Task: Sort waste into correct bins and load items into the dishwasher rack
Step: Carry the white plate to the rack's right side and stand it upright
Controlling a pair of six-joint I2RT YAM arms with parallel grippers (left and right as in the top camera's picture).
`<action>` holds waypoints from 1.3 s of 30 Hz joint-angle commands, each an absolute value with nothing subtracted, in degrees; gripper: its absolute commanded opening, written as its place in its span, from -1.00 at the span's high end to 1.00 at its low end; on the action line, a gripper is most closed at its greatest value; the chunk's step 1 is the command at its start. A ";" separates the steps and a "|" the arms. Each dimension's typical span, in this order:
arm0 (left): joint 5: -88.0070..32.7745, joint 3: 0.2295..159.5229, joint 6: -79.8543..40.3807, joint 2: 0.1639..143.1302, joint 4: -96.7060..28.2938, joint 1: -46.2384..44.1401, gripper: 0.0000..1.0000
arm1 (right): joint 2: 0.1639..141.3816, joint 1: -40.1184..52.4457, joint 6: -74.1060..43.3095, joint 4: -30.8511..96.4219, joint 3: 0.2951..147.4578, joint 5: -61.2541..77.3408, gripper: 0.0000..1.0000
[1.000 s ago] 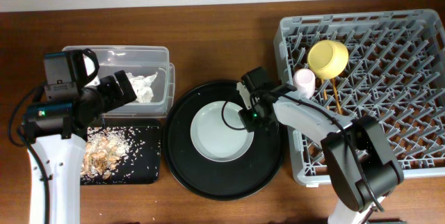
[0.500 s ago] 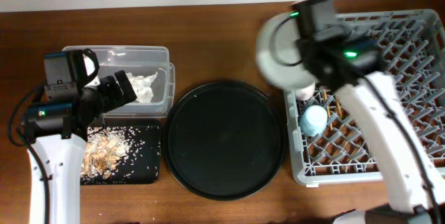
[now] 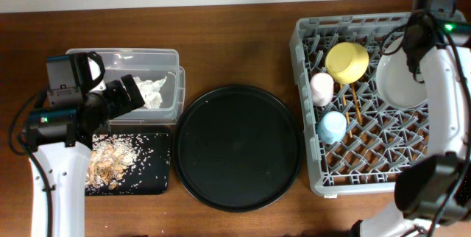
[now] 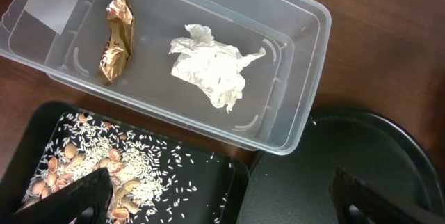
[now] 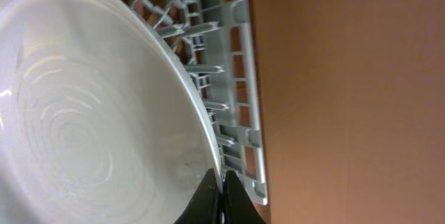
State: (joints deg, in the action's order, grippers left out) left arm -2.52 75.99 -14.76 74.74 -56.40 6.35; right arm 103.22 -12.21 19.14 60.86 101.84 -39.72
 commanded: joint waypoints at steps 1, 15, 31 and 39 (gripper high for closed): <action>-2.09 76.09 -14.90 75.05 -56.49 6.55 -0.98 | 107.18 -11.92 19.05 60.90 102.17 -39.22 0.92; -2.09 76.09 -14.90 75.05 -56.49 6.55 -0.99 | 107.72 -7.31 19.07 56.69 102.24 -30.41 -0.49; -2.09 76.09 -14.90 75.05 -56.49 6.55 -0.98 | 101.62 -6.76 9.34 58.08 112.29 16.25 -0.97; -2.09 76.09 -14.90 75.05 -56.49 6.55 -0.98 | 101.62 -6.76 9.34 58.08 112.29 16.25 -0.97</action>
State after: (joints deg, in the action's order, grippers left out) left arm -2.52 75.99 -14.76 74.74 -56.42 6.35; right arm 101.73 -7.07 9.96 58.08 111.66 15.16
